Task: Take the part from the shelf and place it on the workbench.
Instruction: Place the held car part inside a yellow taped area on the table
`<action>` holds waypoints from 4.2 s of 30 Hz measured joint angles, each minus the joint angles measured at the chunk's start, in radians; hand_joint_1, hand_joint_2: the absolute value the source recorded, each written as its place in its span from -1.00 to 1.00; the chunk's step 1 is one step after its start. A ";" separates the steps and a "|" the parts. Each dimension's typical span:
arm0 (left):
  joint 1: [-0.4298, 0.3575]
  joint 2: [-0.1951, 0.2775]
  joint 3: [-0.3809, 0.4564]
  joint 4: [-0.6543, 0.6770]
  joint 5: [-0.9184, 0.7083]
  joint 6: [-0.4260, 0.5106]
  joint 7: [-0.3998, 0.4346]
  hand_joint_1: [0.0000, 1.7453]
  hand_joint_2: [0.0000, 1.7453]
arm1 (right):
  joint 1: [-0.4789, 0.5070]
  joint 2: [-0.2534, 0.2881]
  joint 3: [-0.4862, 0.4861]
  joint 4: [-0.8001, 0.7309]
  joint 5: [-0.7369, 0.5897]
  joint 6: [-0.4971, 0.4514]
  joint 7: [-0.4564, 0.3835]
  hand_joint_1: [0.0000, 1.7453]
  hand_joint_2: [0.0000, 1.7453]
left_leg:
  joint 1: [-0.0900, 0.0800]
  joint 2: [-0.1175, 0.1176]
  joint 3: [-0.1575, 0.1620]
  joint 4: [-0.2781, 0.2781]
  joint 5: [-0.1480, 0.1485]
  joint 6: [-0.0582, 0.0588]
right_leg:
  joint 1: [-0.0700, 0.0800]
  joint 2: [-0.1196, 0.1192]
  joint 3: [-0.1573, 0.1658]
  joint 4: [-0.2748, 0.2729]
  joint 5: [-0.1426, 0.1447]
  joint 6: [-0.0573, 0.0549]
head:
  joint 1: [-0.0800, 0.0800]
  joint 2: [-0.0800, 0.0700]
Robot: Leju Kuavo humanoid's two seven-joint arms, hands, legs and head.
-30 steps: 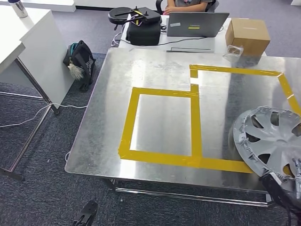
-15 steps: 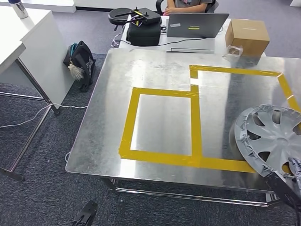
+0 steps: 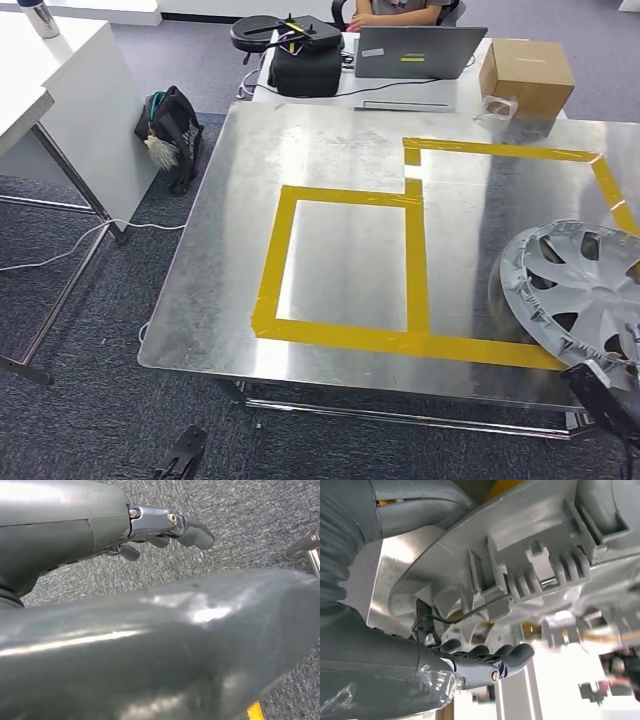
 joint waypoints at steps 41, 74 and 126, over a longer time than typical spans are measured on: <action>0.000 0.000 0.000 0.000 -0.002 -0.003 -0.006 -1.00 -1.00 | 0.060 -0.047 0.040 -0.051 -0.256 0.320 -0.101 -1.00 1.00 | 0.000 0.000 0.001 0.000 0.000 0.000 | 0.000 0.001 0.000 0.000 0.000 0.000 | 0.000 0.000; 0.027 0.000 0.035 0.000 0.049 0.036 -0.053 -1.00 -1.00 | 0.364 -0.019 0.506 -0.517 0.288 -0.422 0.141 -1.00 1.00 | 0.000 0.000 0.000 -0.001 -0.002 -0.001 | 0.000 0.000 0.000 0.000 -0.001 -0.001 | 0.000 0.000; 0.093 0.010 0.200 0.004 0.114 0.053 -0.161 -1.00 -1.00 | 0.145 0.617 -0.177 0.374 -0.094 -0.247 -0.523 -1.00 -1.00 | 0.014 0.002 -0.094 0.267 -0.151 -0.044 | -0.004 -0.054 -0.066 0.012 0.064 -0.038 | -0.006 0.000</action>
